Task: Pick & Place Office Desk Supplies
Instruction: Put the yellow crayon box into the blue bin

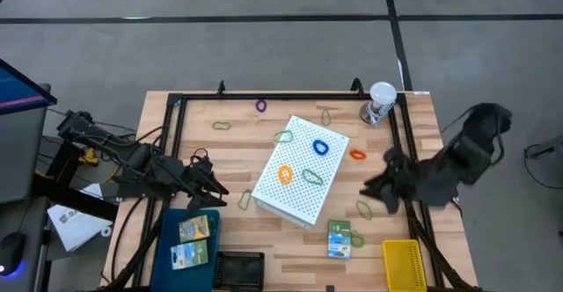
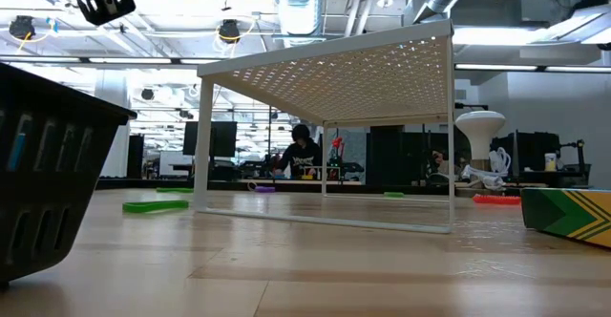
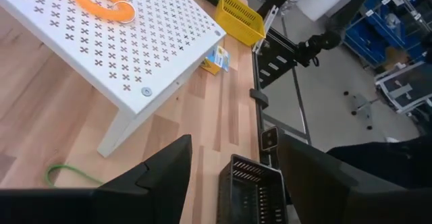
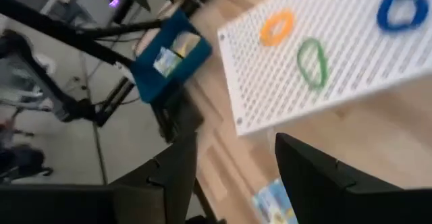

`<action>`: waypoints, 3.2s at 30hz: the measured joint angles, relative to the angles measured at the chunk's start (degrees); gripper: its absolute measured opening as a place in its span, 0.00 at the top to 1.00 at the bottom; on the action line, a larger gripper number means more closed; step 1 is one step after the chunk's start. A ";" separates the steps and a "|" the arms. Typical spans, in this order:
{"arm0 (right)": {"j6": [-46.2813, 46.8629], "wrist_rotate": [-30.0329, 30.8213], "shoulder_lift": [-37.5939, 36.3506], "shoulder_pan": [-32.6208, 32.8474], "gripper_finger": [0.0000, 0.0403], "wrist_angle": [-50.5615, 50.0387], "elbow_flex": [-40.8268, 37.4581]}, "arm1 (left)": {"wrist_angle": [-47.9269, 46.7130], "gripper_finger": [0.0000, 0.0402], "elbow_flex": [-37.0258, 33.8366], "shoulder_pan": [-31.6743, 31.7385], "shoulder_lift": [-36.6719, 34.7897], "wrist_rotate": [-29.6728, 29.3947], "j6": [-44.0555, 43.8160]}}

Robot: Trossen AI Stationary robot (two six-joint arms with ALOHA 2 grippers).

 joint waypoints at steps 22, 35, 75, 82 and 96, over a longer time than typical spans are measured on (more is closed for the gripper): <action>18.52 4.42 27.79 14.80 0.51 9.52 11.93 | 17.77 0.47 -0.02 -1.32 0.00 -5.83 1.86; 16.74 -16.61 53.11 9.52 0.61 -15.89 40.48 | 21.46 0.47 -0.02 -1.29 0.04 -13.66 5.10; -0.70 -24.83 80.44 5.50 0.77 -25.97 50.35 | 34.63 0.47 -0.02 -1.25 0.15 -17.61 -3.45; -4.37 -21.71 77.43 5.65 0.81 -25.97 50.39 | 36.02 0.47 -0.02 -1.25 0.13 -18.90 -3.48; -5.73 -20.45 76.14 5.64 0.60 -25.98 50.35 | 38.30 0.47 -0.02 -1.25 0.15 -18.84 -3.09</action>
